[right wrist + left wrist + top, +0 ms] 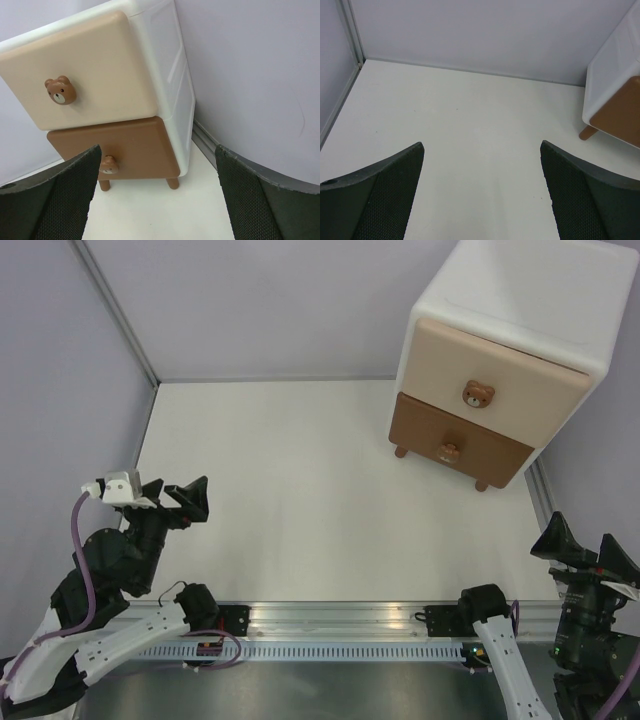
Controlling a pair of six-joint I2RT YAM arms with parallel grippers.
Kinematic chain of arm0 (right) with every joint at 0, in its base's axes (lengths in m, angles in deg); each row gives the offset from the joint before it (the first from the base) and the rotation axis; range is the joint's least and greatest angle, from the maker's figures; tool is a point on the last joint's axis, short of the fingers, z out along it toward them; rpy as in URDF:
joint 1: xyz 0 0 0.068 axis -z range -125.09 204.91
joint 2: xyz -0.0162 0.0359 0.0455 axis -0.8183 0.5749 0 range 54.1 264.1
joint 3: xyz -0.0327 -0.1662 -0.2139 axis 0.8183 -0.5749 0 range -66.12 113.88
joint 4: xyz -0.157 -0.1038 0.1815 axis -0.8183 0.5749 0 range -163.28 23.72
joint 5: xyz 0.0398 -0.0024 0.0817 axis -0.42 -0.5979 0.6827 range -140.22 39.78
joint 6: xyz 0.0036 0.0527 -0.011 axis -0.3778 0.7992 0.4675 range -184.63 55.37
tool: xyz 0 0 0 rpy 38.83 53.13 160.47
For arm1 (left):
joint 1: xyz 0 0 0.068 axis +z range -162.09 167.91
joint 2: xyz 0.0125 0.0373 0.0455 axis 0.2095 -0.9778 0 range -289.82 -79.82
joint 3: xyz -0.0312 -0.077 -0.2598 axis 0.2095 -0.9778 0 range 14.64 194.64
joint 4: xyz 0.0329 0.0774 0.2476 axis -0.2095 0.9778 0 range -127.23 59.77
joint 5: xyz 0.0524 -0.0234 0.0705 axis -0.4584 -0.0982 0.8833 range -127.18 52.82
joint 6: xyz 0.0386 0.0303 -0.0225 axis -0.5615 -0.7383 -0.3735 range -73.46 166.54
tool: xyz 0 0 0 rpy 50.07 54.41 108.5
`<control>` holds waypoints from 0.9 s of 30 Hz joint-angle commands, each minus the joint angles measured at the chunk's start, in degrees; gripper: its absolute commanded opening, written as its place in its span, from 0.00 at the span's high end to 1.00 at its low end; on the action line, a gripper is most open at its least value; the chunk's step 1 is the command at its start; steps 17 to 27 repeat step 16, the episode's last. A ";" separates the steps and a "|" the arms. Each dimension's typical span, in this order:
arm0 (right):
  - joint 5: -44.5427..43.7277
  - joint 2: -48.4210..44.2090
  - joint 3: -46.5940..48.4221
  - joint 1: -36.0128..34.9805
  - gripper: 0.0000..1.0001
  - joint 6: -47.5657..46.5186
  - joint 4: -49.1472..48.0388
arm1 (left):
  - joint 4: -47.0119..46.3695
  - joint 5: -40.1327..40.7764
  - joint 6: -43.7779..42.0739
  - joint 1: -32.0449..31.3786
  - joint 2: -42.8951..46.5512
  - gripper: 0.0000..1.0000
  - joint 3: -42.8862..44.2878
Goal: Place and organize the shoes in the shoe cabinet
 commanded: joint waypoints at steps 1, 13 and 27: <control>-0.78 -0.32 -0.09 0.08 0.02 -1.22 0.60 | -0.02 3.26 1.55 0.25 1.49 0.00 -0.75; -0.33 -0.32 0.52 0.08 0.02 -2.09 0.87 | -0.55 5.63 2.78 0.16 1.93 0.00 -1.90; -0.25 -0.32 0.61 0.08 0.02 -2.27 0.52 | -0.90 5.99 2.78 0.16 2.02 0.00 -1.90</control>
